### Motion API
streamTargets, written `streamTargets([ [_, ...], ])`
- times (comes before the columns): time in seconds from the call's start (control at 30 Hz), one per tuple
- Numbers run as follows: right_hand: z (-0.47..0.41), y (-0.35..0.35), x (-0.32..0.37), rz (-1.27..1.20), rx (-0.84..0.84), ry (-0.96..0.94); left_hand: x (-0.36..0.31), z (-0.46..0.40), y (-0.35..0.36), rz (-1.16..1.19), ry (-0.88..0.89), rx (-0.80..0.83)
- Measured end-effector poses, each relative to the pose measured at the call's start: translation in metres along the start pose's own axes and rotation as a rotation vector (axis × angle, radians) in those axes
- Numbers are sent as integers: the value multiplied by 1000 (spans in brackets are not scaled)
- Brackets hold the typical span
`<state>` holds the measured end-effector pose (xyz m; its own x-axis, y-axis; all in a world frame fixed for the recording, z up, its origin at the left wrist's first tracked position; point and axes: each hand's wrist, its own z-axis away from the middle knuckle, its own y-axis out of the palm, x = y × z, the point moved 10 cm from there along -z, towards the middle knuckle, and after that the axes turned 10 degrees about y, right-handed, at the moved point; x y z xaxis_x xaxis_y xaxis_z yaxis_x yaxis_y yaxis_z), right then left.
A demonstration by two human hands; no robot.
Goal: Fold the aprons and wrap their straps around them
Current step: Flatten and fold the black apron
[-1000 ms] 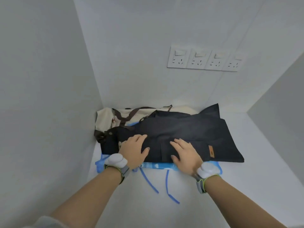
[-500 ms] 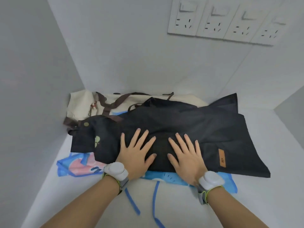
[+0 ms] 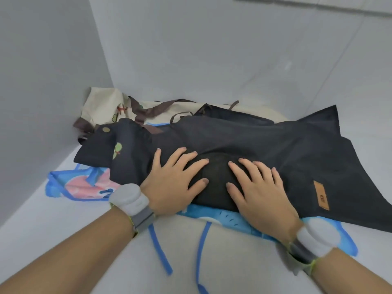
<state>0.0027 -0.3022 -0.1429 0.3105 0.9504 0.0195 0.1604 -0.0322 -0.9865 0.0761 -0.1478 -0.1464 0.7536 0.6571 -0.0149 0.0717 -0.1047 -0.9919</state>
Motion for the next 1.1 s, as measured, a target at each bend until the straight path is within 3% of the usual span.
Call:
streamTargets([
  [0.17,1,-12,3,-35,-72,-26,-6,7,-8,26,0,-7],
  [0.4,14,-23,-1,-127,-7,-49,-23,19,-30,-23,-47,-39],
  [0.57,56,-33,22,-168,111,-266,-30,53,-33,58,67,89],
  [0.67,68,-34,24,-105,146,-259,-20,68,-38,-9,99,130],
  [0.77,69,-35,20,-41,114,-191,-13,73,-42,-167,96,152],
  [0.97,58,-55,9,212,-25,-70,-16,69,-83,-329,98,35],
  [1.1,48,-86,22,178,-176,-93,-22,93,-110,-394,124,46],
])
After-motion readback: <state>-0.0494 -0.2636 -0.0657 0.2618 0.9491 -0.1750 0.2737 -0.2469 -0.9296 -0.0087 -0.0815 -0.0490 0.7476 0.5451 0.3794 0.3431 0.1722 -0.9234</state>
